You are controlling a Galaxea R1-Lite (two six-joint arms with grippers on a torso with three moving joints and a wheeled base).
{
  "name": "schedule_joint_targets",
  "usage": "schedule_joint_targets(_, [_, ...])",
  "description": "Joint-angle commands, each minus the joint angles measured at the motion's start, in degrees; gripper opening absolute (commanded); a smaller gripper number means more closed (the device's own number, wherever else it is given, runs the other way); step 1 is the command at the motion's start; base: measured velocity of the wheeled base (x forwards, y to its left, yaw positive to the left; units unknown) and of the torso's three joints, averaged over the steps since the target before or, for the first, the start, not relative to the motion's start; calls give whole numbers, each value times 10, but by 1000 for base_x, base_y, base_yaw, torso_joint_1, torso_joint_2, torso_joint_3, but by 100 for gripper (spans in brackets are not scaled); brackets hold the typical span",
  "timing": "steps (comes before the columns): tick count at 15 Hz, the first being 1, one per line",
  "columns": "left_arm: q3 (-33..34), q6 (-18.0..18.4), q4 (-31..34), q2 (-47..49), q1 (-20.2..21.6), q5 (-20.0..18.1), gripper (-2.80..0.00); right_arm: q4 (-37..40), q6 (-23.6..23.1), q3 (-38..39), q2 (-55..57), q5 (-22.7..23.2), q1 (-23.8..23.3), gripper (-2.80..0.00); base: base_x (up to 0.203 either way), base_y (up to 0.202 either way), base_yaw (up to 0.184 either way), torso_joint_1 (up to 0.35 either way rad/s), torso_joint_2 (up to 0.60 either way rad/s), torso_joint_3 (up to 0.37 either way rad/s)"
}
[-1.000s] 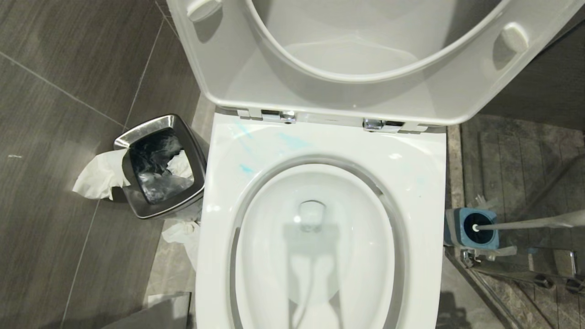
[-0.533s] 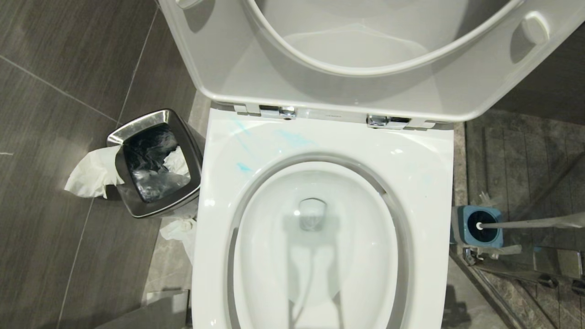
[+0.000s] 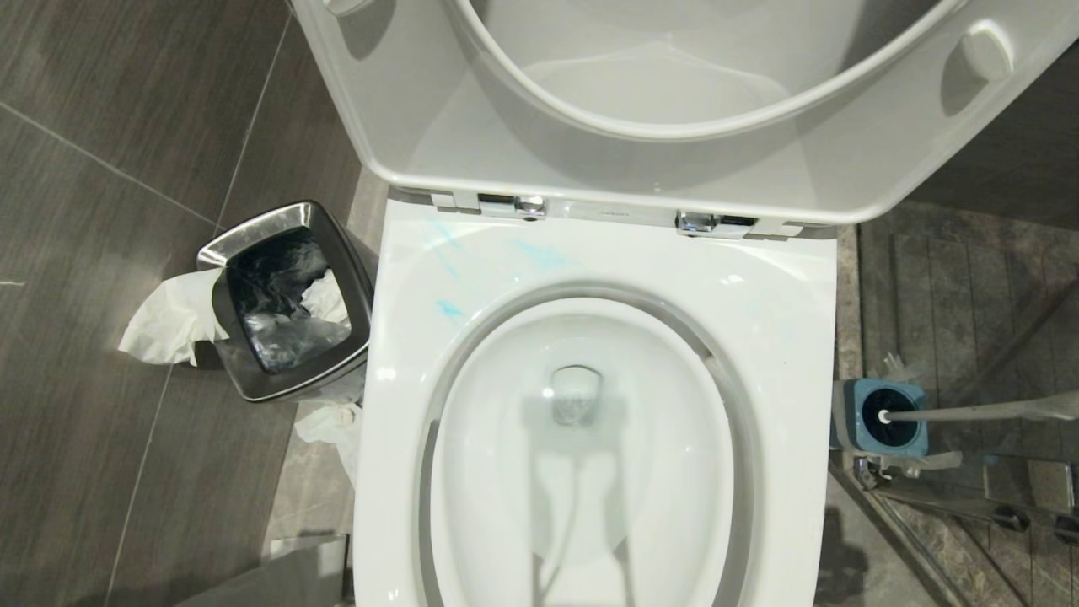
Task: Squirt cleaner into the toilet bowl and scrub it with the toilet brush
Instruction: Pour in the cleaning agent
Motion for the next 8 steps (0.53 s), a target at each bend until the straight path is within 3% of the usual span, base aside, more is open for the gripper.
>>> schedule_joint_targets(1, [0,0,0,1,0,0,-280,-1,21,-61,170,-23,0,-280,0,0,0,0,0,0])
schedule_joint_targets(5, [0,0,0,1,1,0,-280,-114,59,-104,393,-69,1,-280,0,0,0,0,0,0])
schedule_joint_targets(8, [0,0,0,1,0,0,-280,-322,71,-85,536,-51,2,-280,0,0,0,0,0,0])
